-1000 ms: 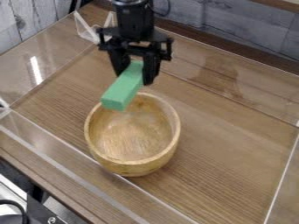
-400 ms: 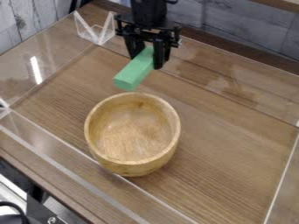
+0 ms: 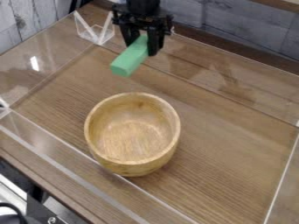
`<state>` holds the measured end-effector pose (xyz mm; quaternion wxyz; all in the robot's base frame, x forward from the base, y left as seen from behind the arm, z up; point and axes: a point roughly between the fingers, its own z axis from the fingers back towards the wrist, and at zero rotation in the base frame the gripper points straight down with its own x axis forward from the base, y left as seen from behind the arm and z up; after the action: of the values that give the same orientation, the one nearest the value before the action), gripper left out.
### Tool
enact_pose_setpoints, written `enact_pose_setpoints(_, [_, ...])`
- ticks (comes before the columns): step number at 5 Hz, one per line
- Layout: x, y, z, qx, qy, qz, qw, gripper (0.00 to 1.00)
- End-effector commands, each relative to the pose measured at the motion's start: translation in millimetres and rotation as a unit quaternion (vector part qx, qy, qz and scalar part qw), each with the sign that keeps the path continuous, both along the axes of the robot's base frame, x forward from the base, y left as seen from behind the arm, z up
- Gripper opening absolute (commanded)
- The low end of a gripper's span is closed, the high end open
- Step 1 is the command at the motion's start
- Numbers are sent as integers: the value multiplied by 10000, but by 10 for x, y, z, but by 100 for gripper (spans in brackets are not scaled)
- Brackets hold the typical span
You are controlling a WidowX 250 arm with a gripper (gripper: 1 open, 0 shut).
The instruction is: Move green object from inside the wooden bowl to the table next to it
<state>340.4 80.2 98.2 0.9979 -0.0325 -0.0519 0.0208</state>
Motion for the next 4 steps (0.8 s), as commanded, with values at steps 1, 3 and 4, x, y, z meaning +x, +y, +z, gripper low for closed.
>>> enact_pose_setpoints(1, [94, 42, 252, 115, -329, -102, 9993, 0])
enact_pose_setpoints(3, [171, 44, 278, 134, -343, -80, 9993, 0])
enact_pose_setpoints(4, [207, 62, 263, 135, -361, 14, 9993, 0])
